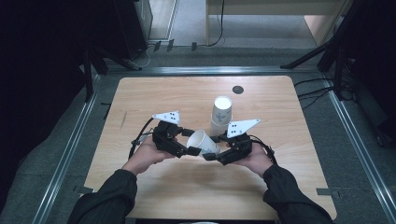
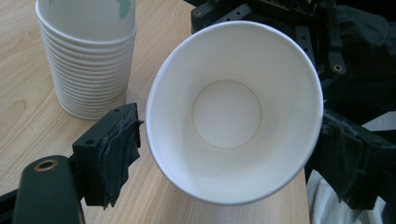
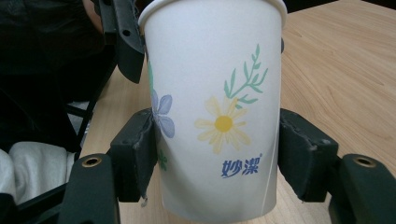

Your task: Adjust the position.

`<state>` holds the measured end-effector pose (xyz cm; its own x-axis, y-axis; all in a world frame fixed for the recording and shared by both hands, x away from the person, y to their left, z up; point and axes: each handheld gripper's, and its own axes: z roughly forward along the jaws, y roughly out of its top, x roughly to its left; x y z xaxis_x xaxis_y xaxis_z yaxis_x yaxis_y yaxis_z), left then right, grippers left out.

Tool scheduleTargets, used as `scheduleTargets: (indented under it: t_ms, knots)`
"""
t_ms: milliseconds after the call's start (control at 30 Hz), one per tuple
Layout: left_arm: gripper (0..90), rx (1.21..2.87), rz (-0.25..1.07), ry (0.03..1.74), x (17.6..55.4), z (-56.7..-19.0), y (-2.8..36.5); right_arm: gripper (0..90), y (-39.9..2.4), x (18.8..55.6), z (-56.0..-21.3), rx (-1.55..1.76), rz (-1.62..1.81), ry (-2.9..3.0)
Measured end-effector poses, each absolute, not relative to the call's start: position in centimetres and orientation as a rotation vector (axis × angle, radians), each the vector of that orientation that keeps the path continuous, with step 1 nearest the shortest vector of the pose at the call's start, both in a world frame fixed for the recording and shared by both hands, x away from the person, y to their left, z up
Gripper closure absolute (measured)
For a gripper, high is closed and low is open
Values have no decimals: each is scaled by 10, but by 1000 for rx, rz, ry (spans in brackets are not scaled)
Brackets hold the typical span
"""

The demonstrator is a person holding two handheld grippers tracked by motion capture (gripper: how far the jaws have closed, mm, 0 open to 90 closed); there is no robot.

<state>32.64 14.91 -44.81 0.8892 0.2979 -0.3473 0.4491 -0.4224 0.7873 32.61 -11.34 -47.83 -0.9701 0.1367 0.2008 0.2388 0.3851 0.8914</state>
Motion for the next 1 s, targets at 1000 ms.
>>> scheduleTargets:
  t_ms: [1000]
  knots:
    - [215, 2033, -162, 501, 324, -450, 146, 349, -108, 327, -483, -333, -1634, -2510]
